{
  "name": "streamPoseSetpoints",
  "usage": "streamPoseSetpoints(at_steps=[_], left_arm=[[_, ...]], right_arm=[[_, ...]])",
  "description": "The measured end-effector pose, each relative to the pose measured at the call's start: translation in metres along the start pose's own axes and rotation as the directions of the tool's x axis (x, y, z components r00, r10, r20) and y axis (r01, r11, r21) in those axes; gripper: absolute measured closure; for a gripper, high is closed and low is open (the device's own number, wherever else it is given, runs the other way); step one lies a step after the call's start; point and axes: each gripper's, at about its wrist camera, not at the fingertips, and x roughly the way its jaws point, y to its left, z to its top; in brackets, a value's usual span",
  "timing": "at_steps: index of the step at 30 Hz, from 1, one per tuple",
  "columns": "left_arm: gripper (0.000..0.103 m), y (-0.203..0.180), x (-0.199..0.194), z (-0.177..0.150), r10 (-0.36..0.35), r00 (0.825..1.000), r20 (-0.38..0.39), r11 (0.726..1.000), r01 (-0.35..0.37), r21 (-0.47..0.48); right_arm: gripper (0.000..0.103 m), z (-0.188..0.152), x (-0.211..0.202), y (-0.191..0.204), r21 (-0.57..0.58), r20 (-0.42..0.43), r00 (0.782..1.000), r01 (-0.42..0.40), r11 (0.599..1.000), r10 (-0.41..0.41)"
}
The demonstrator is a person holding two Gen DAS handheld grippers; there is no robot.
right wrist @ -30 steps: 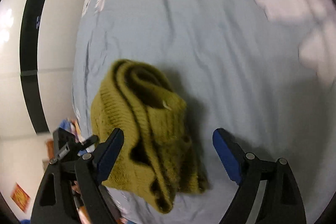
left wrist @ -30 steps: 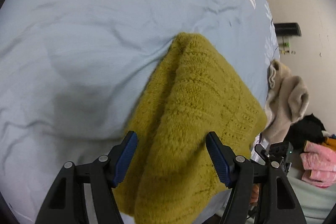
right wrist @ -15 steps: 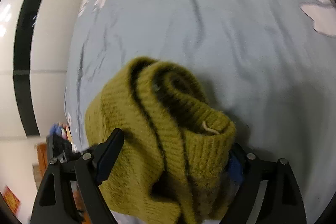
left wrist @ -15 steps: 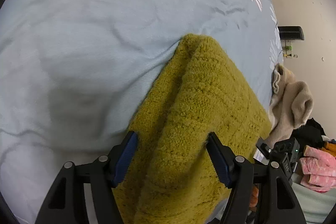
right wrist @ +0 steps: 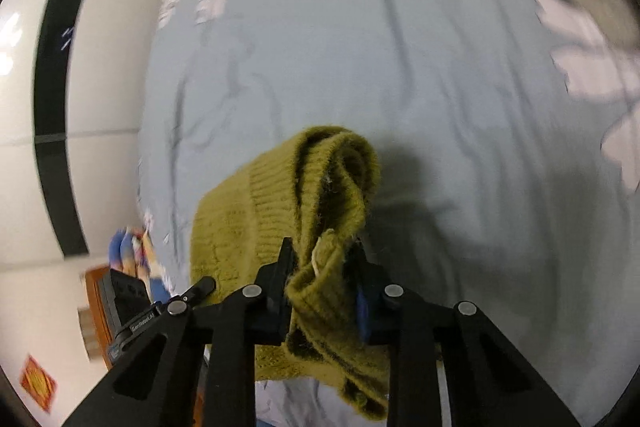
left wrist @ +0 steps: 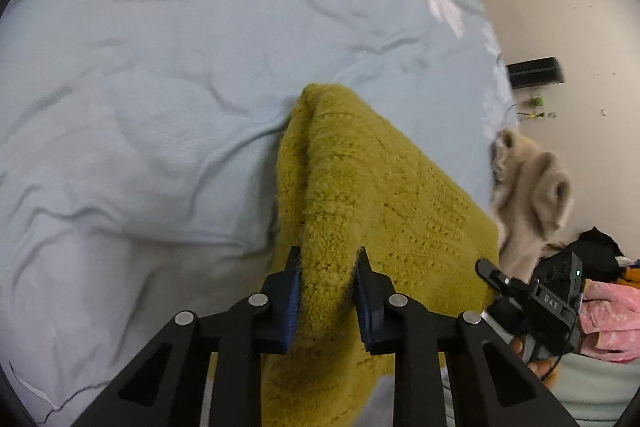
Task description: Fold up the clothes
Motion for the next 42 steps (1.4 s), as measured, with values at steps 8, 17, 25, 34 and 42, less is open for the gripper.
streamPoseSetpoints(at_steps=[8, 17, 25, 34, 42], left_arm=[[0.086, 0.025, 0.01, -0.005, 0.069, 0.998, -0.005, 0.993, -0.069, -0.094], [0.088, -0.015, -0.026, -0.022, 0.097, 0.991, 0.088, 0.994, -0.1, 0.033], [0.088, -0.073, 0.013, -0.056, 0.221, 0.968, 0.121, 0.914, -0.249, 0.321], [0.086, -0.058, 0.05, -0.062, 0.346, 0.934, 0.094, 0.86, -0.355, 0.366], [0.075, -0.056, 0.05, -0.068, 0.377, 0.919, 0.115, 0.842, -0.391, 0.37]], right_arm=[[0.077, 0.027, 0.011, 0.0, -0.089, -0.015, 0.997, 0.07, 0.994, -0.072], [0.068, 0.009, -0.039, 0.008, -0.102, 0.113, 0.932, 0.354, 0.929, -0.343], [0.068, -0.065, 0.003, 0.085, -0.487, 0.024, 0.976, 0.201, 0.85, -0.217], [0.076, -0.062, 0.009, 0.036, -0.493, 0.059, 0.939, 0.323, 0.808, -0.339], [0.074, -0.076, -0.003, 0.042, -0.465, 0.089, 0.934, 0.346, 0.815, -0.346]])
